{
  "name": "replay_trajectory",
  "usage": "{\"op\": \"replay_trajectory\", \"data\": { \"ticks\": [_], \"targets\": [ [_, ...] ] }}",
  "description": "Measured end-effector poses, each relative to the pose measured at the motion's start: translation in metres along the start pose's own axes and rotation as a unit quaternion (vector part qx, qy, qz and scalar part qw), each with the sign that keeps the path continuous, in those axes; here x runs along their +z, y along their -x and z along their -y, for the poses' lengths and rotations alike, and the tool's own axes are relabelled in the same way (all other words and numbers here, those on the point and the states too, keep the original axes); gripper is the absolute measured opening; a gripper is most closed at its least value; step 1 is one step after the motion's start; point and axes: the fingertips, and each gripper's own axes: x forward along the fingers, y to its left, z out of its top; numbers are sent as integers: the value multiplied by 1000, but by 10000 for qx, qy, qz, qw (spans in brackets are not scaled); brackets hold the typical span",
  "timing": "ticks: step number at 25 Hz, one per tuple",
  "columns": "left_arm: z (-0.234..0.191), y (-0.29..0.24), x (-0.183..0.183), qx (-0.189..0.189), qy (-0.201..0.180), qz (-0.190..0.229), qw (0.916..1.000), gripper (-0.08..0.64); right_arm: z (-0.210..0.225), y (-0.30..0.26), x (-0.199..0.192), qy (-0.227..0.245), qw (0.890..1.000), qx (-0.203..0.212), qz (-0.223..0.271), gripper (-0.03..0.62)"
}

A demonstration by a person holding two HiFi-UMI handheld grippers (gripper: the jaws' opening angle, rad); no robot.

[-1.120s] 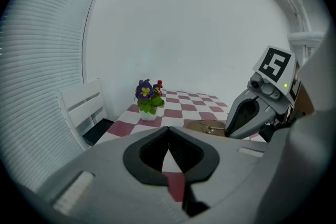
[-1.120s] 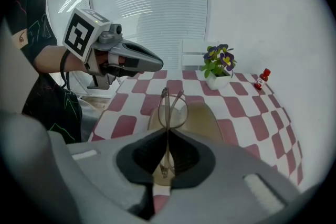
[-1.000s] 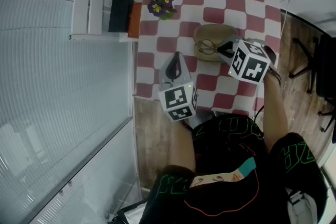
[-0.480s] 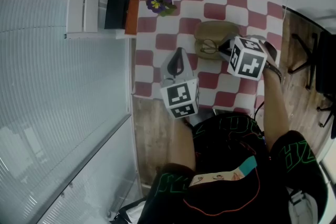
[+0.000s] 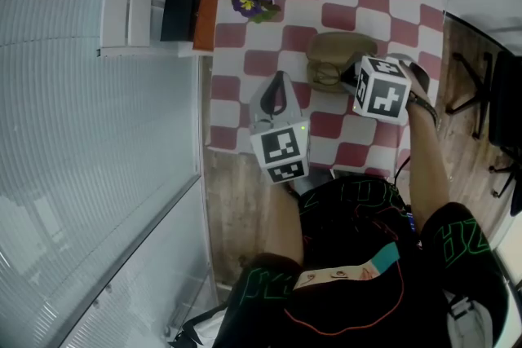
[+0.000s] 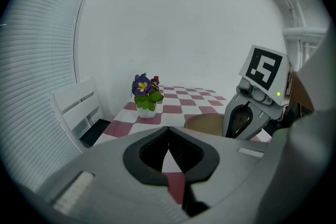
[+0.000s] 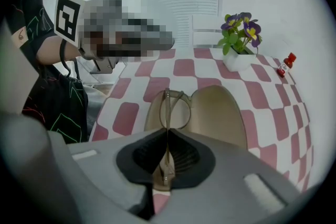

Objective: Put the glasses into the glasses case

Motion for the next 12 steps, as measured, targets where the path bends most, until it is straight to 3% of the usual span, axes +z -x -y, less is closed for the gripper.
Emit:
{"op": "replay_trajectory", "data": {
  "ticks": [12],
  "targets": [
    [-9,-2,-2,37,134,20,9999,9,1,-8,3,59,9996,220,-188,18]
  ]
}}
